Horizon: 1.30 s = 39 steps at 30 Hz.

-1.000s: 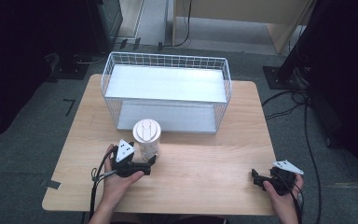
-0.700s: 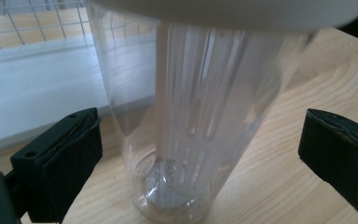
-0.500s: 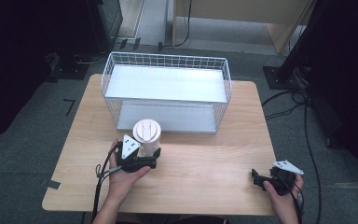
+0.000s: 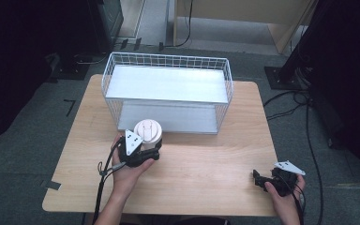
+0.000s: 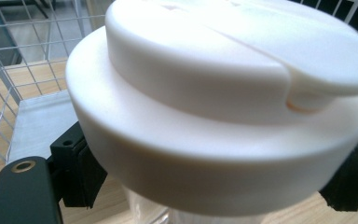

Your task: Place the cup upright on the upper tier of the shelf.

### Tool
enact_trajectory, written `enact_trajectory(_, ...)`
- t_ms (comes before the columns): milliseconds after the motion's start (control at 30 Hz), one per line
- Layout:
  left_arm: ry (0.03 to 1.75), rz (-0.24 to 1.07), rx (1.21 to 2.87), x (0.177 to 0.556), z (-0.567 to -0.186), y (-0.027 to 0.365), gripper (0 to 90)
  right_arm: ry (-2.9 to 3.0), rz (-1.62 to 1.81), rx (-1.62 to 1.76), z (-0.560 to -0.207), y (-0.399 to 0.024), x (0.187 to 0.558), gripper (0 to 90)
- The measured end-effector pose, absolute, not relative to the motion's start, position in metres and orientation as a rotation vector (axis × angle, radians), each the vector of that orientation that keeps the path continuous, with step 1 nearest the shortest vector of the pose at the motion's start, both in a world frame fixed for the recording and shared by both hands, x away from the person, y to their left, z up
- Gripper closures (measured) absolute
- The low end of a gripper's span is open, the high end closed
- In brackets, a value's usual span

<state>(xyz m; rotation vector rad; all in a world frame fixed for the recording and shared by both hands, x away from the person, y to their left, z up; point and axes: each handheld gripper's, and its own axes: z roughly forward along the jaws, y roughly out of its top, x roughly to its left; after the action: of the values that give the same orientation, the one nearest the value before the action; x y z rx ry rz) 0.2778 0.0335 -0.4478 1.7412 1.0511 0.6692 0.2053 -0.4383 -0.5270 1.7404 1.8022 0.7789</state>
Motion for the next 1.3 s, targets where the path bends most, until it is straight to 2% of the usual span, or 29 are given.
enact_trajectory(433, 1.038, 0.674, 1.763, 0.279, -0.444, 0.03, 15.2, 1.802, 0.779, 1.74, -0.527, -0.438, 0.205, 0.0)
enact_trajectory(1300, 0.934, 0.817, 1.564, 0.278, -0.388, 0.032, 15.8, 1.803, 0.779, 1.74, -0.527, -0.438, 0.205, 0.0)
